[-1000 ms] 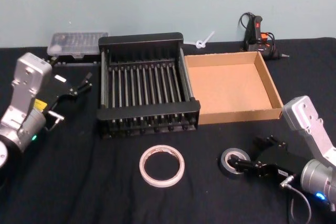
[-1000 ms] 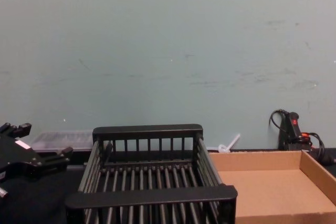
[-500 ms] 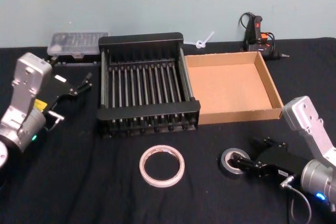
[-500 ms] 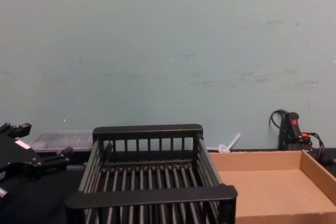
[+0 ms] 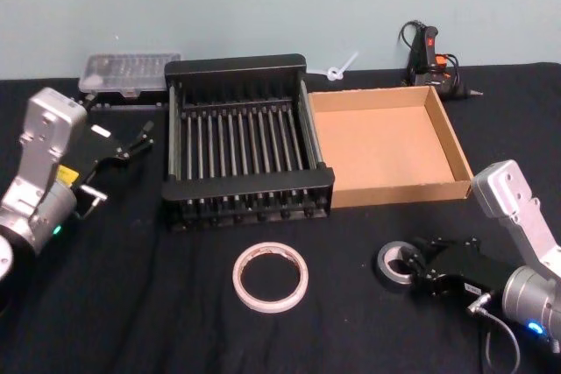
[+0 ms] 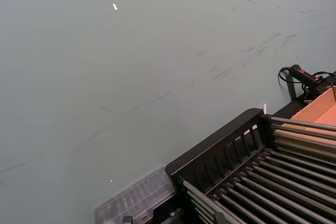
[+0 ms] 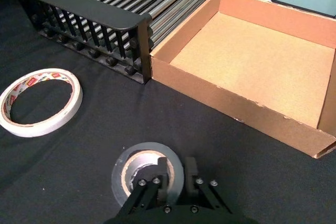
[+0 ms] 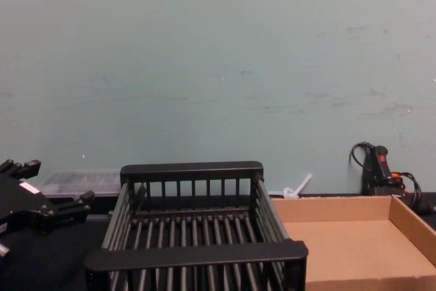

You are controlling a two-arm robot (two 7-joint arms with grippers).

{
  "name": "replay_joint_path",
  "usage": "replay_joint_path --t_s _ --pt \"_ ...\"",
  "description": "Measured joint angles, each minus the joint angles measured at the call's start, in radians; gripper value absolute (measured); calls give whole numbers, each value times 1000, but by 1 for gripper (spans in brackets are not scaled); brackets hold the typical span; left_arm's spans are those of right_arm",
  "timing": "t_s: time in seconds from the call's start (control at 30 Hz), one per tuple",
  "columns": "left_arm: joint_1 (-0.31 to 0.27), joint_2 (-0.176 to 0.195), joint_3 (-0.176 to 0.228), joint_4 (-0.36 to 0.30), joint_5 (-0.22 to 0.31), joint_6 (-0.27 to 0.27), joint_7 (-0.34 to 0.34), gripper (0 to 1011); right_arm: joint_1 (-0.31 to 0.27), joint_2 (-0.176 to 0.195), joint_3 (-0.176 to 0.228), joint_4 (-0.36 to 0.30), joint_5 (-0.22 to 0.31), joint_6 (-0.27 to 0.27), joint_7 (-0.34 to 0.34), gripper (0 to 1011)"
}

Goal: Pick up the white tape and place it into the black box , Pick up the silver tape and place it into the brown box.

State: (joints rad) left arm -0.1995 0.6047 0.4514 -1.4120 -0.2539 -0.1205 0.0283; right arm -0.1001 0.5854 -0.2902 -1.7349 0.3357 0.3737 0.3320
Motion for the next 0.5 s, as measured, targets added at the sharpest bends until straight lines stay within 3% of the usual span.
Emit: replay_joint_path --t_s 0.13,0.5 --pt "0 0 0 0 0 0 0 1001 0 0 0 0 0 0 0 158" --pt "0 0 0 0 0 0 0 1001 -1 0 2 -1 0 -3 2 153"
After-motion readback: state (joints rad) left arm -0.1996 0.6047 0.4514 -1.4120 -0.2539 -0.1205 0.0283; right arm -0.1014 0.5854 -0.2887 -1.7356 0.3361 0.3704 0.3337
